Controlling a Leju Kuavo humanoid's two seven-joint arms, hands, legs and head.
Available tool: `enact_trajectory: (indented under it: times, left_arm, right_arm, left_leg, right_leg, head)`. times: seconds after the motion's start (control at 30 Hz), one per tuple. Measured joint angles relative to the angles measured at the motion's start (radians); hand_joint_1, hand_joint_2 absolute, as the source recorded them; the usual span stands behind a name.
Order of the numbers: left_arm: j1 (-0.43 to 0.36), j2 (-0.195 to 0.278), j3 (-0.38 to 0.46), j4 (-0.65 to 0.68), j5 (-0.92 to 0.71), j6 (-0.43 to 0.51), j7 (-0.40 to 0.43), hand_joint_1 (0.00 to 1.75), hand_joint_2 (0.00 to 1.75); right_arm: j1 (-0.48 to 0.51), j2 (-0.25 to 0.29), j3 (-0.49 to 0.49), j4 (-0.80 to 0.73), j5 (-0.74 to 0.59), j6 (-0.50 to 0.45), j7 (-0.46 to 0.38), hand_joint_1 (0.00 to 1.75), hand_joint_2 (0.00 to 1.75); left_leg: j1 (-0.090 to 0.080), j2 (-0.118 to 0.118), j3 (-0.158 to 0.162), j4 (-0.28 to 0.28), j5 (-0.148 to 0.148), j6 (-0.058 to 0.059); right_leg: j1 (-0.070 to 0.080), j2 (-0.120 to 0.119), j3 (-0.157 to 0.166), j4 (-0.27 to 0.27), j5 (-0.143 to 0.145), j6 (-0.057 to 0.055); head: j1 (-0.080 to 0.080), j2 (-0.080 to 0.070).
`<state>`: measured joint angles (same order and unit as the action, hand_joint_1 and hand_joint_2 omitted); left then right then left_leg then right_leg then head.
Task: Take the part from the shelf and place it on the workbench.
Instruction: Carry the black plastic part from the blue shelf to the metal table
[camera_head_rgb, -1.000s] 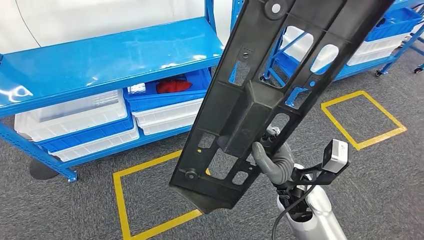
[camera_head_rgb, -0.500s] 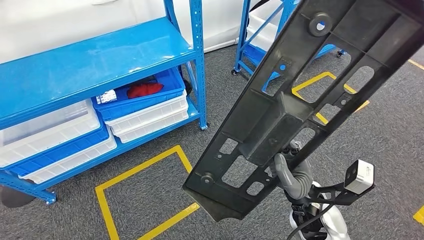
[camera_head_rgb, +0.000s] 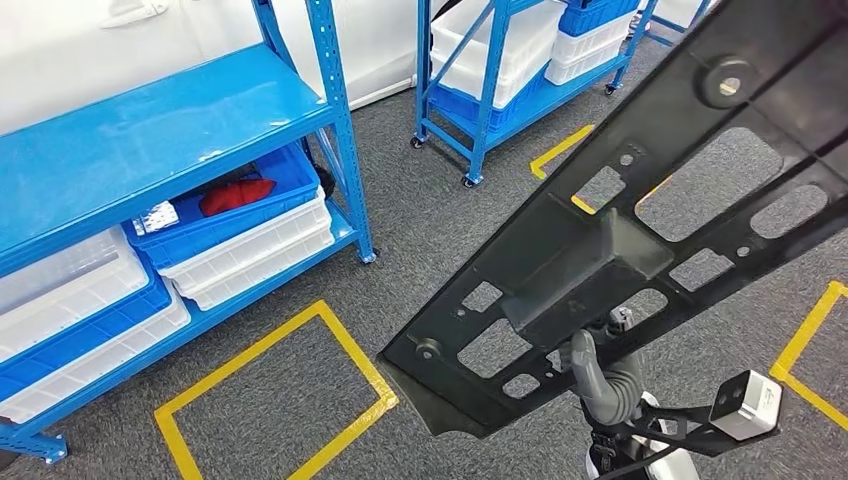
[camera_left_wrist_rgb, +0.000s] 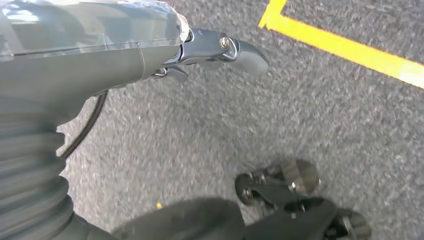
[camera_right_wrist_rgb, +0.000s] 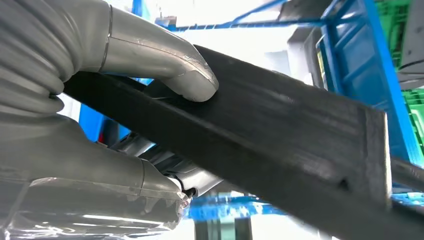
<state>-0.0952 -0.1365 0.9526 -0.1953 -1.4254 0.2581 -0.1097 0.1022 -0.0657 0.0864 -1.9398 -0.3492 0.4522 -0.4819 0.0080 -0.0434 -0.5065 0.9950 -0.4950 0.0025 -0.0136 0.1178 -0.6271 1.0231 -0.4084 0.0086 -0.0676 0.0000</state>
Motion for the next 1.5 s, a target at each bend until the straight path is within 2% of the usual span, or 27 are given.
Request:
enact_trajectory:
  times: [0.07, 0.13, 0.2, 0.23, 0.27, 0.33, 0.4, 0.43, 0.5, 0.57, 0.63, 0.67, 0.7, 0.73, 0.77, 0.8, 0.87, 0.93, 1.0, 1.07, 1.17, 1.23, 1.27, 1.33, 1.4, 1.43, 1.5]
  left_arm:
    - [-0.002, 0.003, -0.002, 0.0, 0.0, 0.002, -0.001, 0.0, 1.75]
    - [0.0, 0.006, -0.002, 0.0, 0.002, 0.002, 0.0, 0.0, 1.75]
    - [0.004, 0.007, -0.002, 0.0, 0.005, 0.0, 0.004, 0.0, 1.75]
    - [0.006, 0.007, -0.002, 0.0, 0.007, 0.0, 0.006, 0.0, 1.75]
    - [0.006, 0.007, -0.002, 0.0, 0.009, -0.001, 0.008, 0.0, 1.75]
    - [0.006, 0.006, -0.002, 0.0, 0.012, -0.003, 0.012, 0.0, 1.75]
    - [0.006, 0.005, -0.002, 0.0, 0.014, -0.004, 0.014, 0.0, 1.75]
    - [0.006, 0.005, -0.002, 0.0, 0.014, -0.004, 0.015, 0.0, 1.75]
    - [0.005, 0.005, -0.002, 0.0, 0.014, -0.004, 0.018, 0.0, 1.75]
    - [0.005, 0.004, -0.002, 0.0, 0.014, -0.004, 0.019, 0.0, 1.75]
    - [0.003, 0.004, -0.001, 0.0, 0.015, -0.005, 0.018, 0.0, 1.75]
    - [0.001, 0.004, -0.001, 0.0, 0.015, -0.006, 0.017, 0.0, 1.75]
    - [-0.003, 0.004, -0.001, 0.0, 0.015, -0.006, 0.017, 0.0, 1.75]
    - [-0.005, 0.004, -0.001, 0.0, 0.015, -0.007, 0.017, 0.0, 1.75]
    - [-0.006, 0.004, -0.001, 0.0, 0.014, -0.007, 0.018, 0.0, 1.75]
    - [-0.005, 0.005, -0.001, 0.0, 0.014, -0.007, 0.019, 0.0, 1.75]
    - [0.0, 0.006, -0.001, 0.0, 0.013, -0.007, 0.021, 0.0, 1.75]
    - [0.003, 0.008, -0.001, 0.0, 0.013, -0.007, 0.022, 0.0, 1.75]
    - [0.002, 0.009, -0.001, 0.0, 0.012, -0.007, 0.024, 0.0, 1.75]
    - [0.003, 0.009, -0.001, 0.0, 0.012, -0.008, 0.024, 0.0, 1.75]
    - [0.008, 0.009, -0.001, 0.0, 0.01, -0.008, 0.023, 0.0, 1.75]
    - [0.012, 0.009, -0.001, 0.0, 0.008, -0.008, 0.019, 0.0, 1.75]
    - [0.013, 0.009, -0.001, 0.0, 0.007, -0.008, 0.016, 0.0, 1.75]
    - [0.012, 0.009, -0.002, 0.0, 0.005, -0.008, 0.012, 0.0, 1.75]
    - [0.011, 0.01, -0.002, 0.0, 0.001, -0.008, 0.01, 0.0, 1.75]
    - [0.01, 0.01, -0.003, 0.0, -0.001, -0.009, 0.01, 0.0, 1.75]
    - [0.007, 0.01, -0.004, 0.0, -0.006, -0.011, 0.011, 0.0, 1.75]
  right_arm:
    - [0.009, 0.006, -0.033, -0.016, 0.048, -0.03, -0.023, 1.75, 1.75]
    - [0.014, 0.013, -0.069, -0.028, 0.052, -0.047, -0.036, 1.75, 1.75]
    - [0.02, 0.019, -0.101, -0.029, -0.01, -0.033, -0.025, 1.75, 1.75]
    - [0.022, 0.022, -0.115, -0.026, -0.054, -0.02, -0.013, 1.75, 1.75]
    - [0.024, 0.025, -0.127, -0.023, -0.098, -0.007, 0.001, 1.75, 1.75]
    - [0.023, 0.03, -0.142, -0.016, -0.17, 0.018, 0.03, 1.75, 1.75]
    - [0.02, 0.037, -0.151, -0.008, -0.221, 0.036, 0.051, 1.75, 1.75]
    - [0.019, 0.04, -0.156, -0.004, -0.241, 0.042, 0.059, 1.75, 1.75]
    - [0.02, 0.045, -0.163, 0.003, -0.281, 0.052, 0.076, 1.75, 1.75]
    - [0.02, 0.053, -0.169, 0.008, -0.34, 0.065, 0.101, 1.75, 1.75]
    - [0.02, 0.064, -0.172, 0.014, -0.399, 0.074, 0.126, 1.75, 1.75]
    - [0.021, 0.069, -0.173, 0.018, -0.419, 0.076, 0.136, 1.75, 1.75]
    - [0.022, 0.074, -0.174, 0.022, -0.43, 0.077, 0.141, 1.75, 1.75]
    - [0.022, 0.077, -0.175, 0.026, -0.436, 0.077, 0.144, 1.75, 1.75]
    - [0.022, 0.08, -0.177, 0.03, -0.44, 0.077, 0.145, 1.75, 1.75]
    - [0.022, 0.083, -0.179, 0.033, -0.447, 0.075, 0.145, 1.75, 1.75]
    - [0.022, 0.092, -0.183, 0.038, -0.472, 0.072, 0.146, 1.75, 1.75]
    - [0.024, 0.101, -0.188, 0.042, -0.507, 0.069, 0.15, 1.75, 1.75]
    - [0.028, 0.106, -0.194, 0.046, -0.528, 0.069, 0.154, 1.75, 1.75]
    - [0.03, 0.11, -0.201, 0.047, -0.539, 0.069, 0.157, 1.75, 1.75]
    - [0.026, 0.112, -0.206, 0.054, -0.6, 0.071, 0.183, 1.75, 1.75]
    - [0.026, 0.116, -0.207, 0.067, -0.666, 0.073, 0.208, 1.75, 1.75]
    - [0.027, 0.118, -0.208, 0.074, -0.695, 0.075, 0.217, 1.75, 1.75]
    - [0.027, 0.12, -0.211, 0.086, -0.74, 0.087, 0.229, 1.75, 1.75]
    - [0.026, 0.122, -0.214, 0.096, -0.777, 0.101, 0.239, 1.75, 1.75]
    - [0.027, 0.125, -0.216, 0.1, -0.793, 0.104, 0.245, 1.75, 1.75]
    - [0.03, 0.131, -0.219, 0.108, -0.82, 0.103, 0.258, 1.75, 1.75]
  left_leg:
    - [0.003, 0.024, 0.002, -0.01, 0.01, 0.013]
    - [0.001, 0.049, 0.0, -0.013, 0.013, 0.02]
    - [-0.003, 0.075, -0.003, -0.012, 0.013, 0.021]
    - [-0.003, 0.088, -0.004, -0.012, 0.012, 0.021]
    - [-0.004, 0.1, -0.003, -0.011, 0.011, 0.019]
    - [-0.005, 0.12, 0.0, -0.008, 0.006, 0.012]
    - [-0.011, 0.136, 0.002, -0.005, 0.0, 0.003]
    - [-0.013, 0.144, 0.003, -0.004, -0.002, -0.002]
    - [-0.013, 0.156, 0.007, -0.004, -0.007, -0.012]
    - [-0.009, 0.126, -0.005, 0.031, -0.036, -0.022]
    - [-0.005, 0.075, -0.057, 0.152, -0.103, -0.029]
    - [-0.004, 0.062, -0.09, 0.226, -0.135, -0.031]
    - [-0.004, 0.057, -0.115, 0.281, -0.152, -0.032]
    - [-0.004, 0.055, -0.124, 0.299, -0.147, -0.032]
    - [-0.004, 0.053, -0.112, 0.273, -0.12, -0.03]
    - [-0.003, 0.045, -0.085, 0.211, -0.078, -0.027]
    - [-0.001, 0.0, -0.029, 0.072, -0.012, -0.019]
    - [-0.001, -0.032, -0.009, 0.013, 0.0, -0.013]
    - [0.0, -0.018, -0.007, 0.001, 0.001, -0.004]
    - [0.004, 0.005, -0.002, -0.014, 0.012, 0.009]
    - [0.0, 0.044, 0.0, -0.022, 0.017, 0.02]
    - [-0.003, 0.07, -0.001, -0.021, 0.015, 0.019]
    - [-0.004, 0.081, 0.0, -0.021, 0.014, 0.018]
    - [-0.004, 0.1, 0.004, -0.019, 0.008, 0.012]
    - [-0.009, 0.113, 0.008, -0.014, 0.0, 0.001]
    - [-0.012, 0.119, 0.01, -0.013, -0.003, -0.004]
    - [-0.013, 0.133, 0.014, -0.014, -0.007, -0.014]
  right_leg:
    - [0.002, -0.038, -0.022, 0.044, -0.03, 0.008]
    - [0.001, -0.091, -0.078, 0.164, -0.097, 0.015]
    - [-0.004, -0.109, -0.125, 0.273, -0.138, 0.022]
    - [-0.006, -0.112, -0.124, 0.279, -0.132, 0.024]
    - [-0.007, -0.118, -0.101, 0.243, -0.109, 0.025]
    - [-0.005, -0.152, -0.02, 0.103, -0.056, 0.02]
    - [0.003, -0.177, 0.027, 0.012, -0.037, 0.006]
    - [0.007, -0.178, 0.03, 0.002, -0.04, -0.002]
    - [0.007, -0.157, 0.028, -0.001, -0.036, -0.015]
    - [0.002, -0.138, 0.03, -0.01, -0.031, -0.029]
    - [0.001, -0.12, 0.03, -0.013, -0.027, -0.038]
    - [0.001, -0.11, 0.029, -0.013, -0.027, -0.04]
    - [0.002, -0.098, 0.029, -0.013, -0.026, -0.041]
    - [0.003, -0.086, 0.029, -0.012, -0.026, -0.041]
    - [0.003, -0.072, 0.03, -0.01, -0.026, -0.041]
    - [0.003, -0.058, 0.031, -0.008, -0.027, -0.04]
    - [0.003, -0.032, 0.027, -0.002, -0.026, -0.035]
    - [0.002, -0.012, 0.015, 0.002, -0.021, -0.024]
    - [0.0, 0.008, 0.006, -0.001, -0.013, -0.009]
    - [0.002, -0.015, -0.008, 0.022, -0.028, 0.0]
    - [0.001, -0.095, -0.089, 0.192, -0.117, 0.009]
    - [-0.005, -0.111, -0.128, 0.278, -0.142, 0.015]
    - [-0.008, -0.114, -0.121, 0.268, -0.129, 0.017]
    - [-0.01, -0.139, -0.048, 0.14, -0.071, 0.018]
    - [-0.004, -0.172, 0.017, 0.024, -0.039, 0.008]
    - [0.0, -0.18, 0.027, 0.002, -0.039, 0.001]
    - [0.004, -0.164, 0.025, 0.001, -0.041, -0.012]
  head:
    - [0.0, 0.0]
    - [0.0, 0.0]
    - [0.0, 0.0]
    - [0.0, 0.0]
    - [0.0, 0.0]
    - [0.0, 0.0]
    - [0.0, 0.0]
    - [0.0, 0.0]
    - [0.0, 0.0]
    - [0.0, 0.0]
    - [0.0, 0.0]
    - [0.0, 0.0]
    - [0.0, 0.0]
    - [0.0, 0.0]
    - [0.0, 0.0]
    - [0.0, 0.0]
    - [0.0, 0.0]
    - [0.0, 0.0]
    - [0.0, 0.0]
    - [0.0, 0.0]
    - [0.0, 0.0]
    - [0.0, 0.0]
    - [0.0, 0.0]
    - [0.0, 0.0]
    - [0.0, 0.0]
    - [0.0, 0.0]
    - [0.0, 0.0]
